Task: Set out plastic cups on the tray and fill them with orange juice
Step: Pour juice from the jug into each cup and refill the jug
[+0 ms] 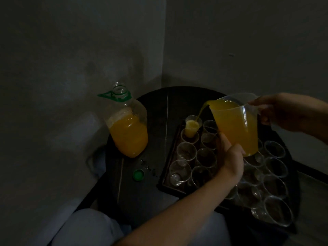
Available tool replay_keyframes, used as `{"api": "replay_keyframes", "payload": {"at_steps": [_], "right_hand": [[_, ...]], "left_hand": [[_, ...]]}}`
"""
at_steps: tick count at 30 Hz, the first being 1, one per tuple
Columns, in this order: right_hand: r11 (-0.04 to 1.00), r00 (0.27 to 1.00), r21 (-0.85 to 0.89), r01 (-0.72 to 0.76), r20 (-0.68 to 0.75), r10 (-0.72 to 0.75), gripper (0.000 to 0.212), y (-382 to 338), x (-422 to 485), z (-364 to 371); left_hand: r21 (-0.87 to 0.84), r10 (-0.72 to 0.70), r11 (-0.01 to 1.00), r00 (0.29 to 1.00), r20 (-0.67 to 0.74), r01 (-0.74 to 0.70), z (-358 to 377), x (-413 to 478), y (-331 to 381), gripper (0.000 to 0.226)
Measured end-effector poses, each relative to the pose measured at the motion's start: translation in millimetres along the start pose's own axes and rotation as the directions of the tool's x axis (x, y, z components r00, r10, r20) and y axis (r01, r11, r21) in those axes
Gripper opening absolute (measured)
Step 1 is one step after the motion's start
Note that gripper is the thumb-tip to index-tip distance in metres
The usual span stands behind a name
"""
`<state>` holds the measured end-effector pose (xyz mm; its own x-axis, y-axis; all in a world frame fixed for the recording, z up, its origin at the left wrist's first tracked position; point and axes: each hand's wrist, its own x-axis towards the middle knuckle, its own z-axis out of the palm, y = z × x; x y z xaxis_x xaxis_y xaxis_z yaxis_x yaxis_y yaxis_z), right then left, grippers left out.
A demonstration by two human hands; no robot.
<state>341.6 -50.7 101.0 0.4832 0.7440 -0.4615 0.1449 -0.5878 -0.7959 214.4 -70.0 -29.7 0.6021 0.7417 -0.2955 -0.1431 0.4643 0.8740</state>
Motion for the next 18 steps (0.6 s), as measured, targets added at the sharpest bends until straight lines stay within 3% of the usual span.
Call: {"api": "replay_keyframes", "payload": {"at_steps": [2,5,11,18], "right_hand": [[1.0,1.0,0.006,0.001,0.008,-0.001,0.038,-0.6,1.9,-1.3],[1.0,0.998,-0.021,-0.007,0.06,0.008,0.02,-2.1,-0.1,-0.6],[1.0,0.997,-0.023,-0.017,0.076,0.018,0.019,-3.9,-3.7,0.6],[0.994,0.997,0.09,0.065,0.028,-0.067,0.012,-3.5,-2.0,3.6]], "left_hand": [[0.002,0.002,1.0,1.0,-0.012,-0.002,-0.4,-0.5,0.1,0.1],[-0.012,0.001,1.0,1.0,-0.017,-0.001,-0.2,0.5,-1.4,0.098],[0.004,-0.008,1.0,1.0,-0.008,0.008,-1.5,-0.6,2.4,0.101],[0.012,0.041,0.999,0.998,-0.037,-0.041,-5.1,4.8,9.3,0.101]]}}
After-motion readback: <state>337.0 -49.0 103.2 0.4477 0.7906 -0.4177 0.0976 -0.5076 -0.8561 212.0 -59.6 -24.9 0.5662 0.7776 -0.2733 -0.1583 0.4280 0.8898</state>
